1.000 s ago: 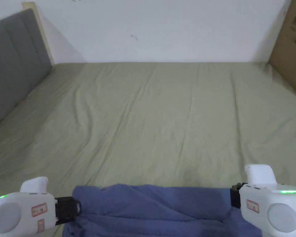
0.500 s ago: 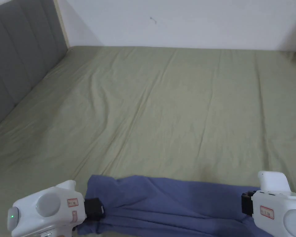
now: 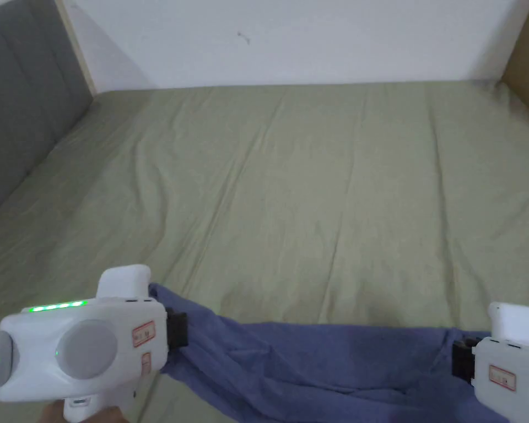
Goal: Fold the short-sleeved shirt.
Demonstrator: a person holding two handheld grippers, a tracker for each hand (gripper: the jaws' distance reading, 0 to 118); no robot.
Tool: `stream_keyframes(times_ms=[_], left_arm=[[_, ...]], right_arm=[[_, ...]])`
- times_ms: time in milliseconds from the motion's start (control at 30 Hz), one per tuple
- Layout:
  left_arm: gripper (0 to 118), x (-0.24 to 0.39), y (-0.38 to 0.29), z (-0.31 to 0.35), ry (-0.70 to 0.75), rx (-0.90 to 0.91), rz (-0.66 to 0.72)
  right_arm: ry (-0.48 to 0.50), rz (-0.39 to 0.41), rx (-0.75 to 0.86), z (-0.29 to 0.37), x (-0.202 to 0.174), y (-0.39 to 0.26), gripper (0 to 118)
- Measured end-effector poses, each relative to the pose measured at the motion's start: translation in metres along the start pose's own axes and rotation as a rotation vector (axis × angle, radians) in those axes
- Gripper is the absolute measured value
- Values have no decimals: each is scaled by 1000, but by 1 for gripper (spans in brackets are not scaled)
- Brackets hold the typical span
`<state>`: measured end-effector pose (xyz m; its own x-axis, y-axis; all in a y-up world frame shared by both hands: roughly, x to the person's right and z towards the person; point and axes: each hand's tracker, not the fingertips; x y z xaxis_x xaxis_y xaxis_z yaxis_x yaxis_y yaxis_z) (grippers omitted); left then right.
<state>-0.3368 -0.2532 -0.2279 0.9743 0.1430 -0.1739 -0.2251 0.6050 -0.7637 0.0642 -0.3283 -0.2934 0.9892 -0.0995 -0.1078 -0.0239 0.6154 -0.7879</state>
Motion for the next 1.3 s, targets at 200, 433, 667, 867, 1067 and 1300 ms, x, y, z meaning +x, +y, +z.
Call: stream_keyframes(times_ms=[200, 433, 667, 867, 1067, 1300], left_arm=[[12, 122, 8, 11, -208, 66, -300], [36, 218, -32, -62, -439, -38, -340], [102, 204, -38, -93, -459, -213, -198], [0, 152, -17, -63, -419, -102, -8], [0, 157, -26, -108, -353, -214, 45], [0, 220, -48, -130, -454, -303, -96]], right_arm=[[14, -67, 30, 19, 21, 3, 0], [-70, -127, 67, 29, 49, -9, 0], [-96, -164, 39, 33, 76, -25, 0], [-87, -198, 27, 27, 82, -30, 0], [-47, -189, 34, 20, 72, -29, 0], [-39, -186, 36, 25, 70, -31, 0]])
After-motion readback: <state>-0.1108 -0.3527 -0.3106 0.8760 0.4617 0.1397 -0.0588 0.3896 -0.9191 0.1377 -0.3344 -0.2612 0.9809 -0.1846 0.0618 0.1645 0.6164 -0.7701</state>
